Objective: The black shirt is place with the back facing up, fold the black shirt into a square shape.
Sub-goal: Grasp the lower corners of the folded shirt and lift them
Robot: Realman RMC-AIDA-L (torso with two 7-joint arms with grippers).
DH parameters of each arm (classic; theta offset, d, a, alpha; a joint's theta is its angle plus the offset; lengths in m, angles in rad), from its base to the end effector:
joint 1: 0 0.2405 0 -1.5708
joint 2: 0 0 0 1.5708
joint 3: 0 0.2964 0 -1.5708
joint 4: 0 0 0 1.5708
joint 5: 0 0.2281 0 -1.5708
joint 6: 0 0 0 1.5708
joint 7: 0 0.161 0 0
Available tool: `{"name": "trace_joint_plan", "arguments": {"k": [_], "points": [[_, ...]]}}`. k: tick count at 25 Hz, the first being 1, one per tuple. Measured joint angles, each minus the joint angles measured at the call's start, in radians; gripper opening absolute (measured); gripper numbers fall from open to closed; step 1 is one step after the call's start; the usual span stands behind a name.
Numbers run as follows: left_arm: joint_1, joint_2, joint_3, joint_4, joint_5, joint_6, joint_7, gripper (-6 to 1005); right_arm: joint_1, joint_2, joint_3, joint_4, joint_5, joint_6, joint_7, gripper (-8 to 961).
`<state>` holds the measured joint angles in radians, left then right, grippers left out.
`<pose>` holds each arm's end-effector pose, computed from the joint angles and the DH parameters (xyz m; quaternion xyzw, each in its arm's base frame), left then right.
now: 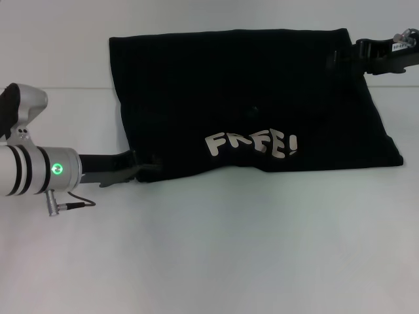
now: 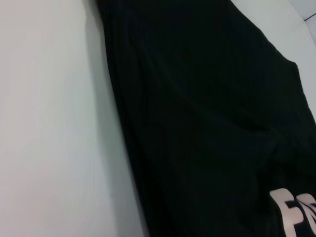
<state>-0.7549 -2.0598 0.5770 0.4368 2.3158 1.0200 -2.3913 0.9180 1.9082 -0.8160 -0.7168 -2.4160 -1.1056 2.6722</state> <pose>-0.3170 0.4501 -0.0633 -0.7030 -0.6612 -0.1750 0.1950 0.2230 0.5387 0.0535 -0.7723 0.5511 0.1242 0.2905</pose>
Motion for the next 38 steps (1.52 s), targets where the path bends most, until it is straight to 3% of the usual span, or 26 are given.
{"name": "trace_joint_plan", "arguments": {"k": [3, 8, 11, 16, 23, 31, 38], "points": [[0.003, 0.001, 0.0, 0.007, -0.005, 0.002, -0.001, 582, -0.003, 0.0, 0.0, 0.001, 0.0, -0.002, -0.001, 675], [0.002, 0.005, 0.001, 0.007, -0.004, 0.009, -0.002, 386, -0.011, -0.003, 0.0, 0.001, 0.0, -0.013, -0.004, 675], [-0.001, 0.008, 0.002, 0.009, -0.002, 0.022, -0.001, 160, -0.019, -0.007, 0.0, -0.002, 0.0, -0.037, -0.008, 676], [-0.001, 0.022, 0.013, 0.038, 0.006, 0.066, 0.002, 4, -0.053, -0.025, 0.003, -0.021, -0.048, -0.148, -0.015, 676], [0.0, 0.032, 0.013, 0.054, 0.009, 0.077, -0.001, 4, -0.129, -0.036, 0.013, -0.024, -0.159, -0.182, -0.043, 675], [-0.009, 0.032, 0.016, 0.056, 0.008, 0.072, -0.002, 4, -0.18, 0.0, 0.017, -0.004, -0.157, -0.034, -0.115, 676], [-0.005, 0.032, 0.013, 0.054, 0.004, 0.074, -0.002, 4, -0.184, 0.004, 0.071, 0.031, -0.147, 0.023, -0.128, 685]]}}
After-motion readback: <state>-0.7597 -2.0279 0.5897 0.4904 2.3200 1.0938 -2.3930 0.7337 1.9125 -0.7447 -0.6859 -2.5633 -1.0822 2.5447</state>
